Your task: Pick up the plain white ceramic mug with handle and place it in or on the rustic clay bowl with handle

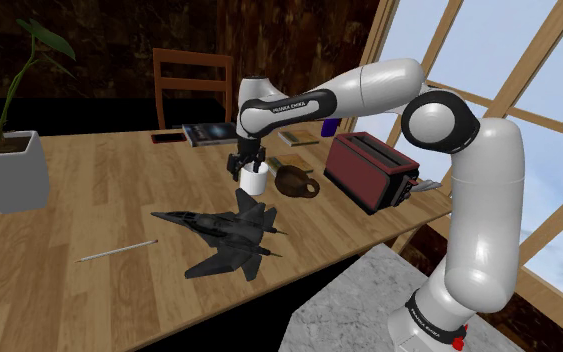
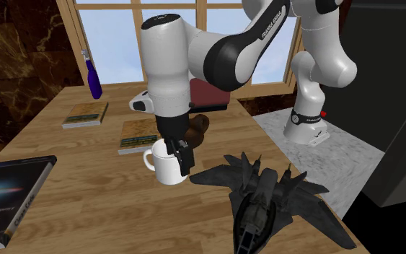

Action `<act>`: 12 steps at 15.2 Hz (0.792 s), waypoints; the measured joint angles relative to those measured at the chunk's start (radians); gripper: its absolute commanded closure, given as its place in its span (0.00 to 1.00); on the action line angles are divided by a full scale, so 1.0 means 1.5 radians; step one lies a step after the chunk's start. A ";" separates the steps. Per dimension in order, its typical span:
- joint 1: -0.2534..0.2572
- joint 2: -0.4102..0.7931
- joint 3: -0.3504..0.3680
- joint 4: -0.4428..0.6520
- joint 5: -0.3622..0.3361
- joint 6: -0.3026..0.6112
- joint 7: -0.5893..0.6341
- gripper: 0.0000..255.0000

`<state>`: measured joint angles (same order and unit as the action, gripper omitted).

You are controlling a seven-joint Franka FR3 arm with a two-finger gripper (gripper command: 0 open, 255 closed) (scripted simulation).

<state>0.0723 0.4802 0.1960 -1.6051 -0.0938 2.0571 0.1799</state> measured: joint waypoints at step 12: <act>-0.001 -0.005 0.000 0.005 0.001 -0.009 -0.001 1.00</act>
<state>0.0713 0.4734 0.1966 -1.5980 -0.0921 2.0431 0.1782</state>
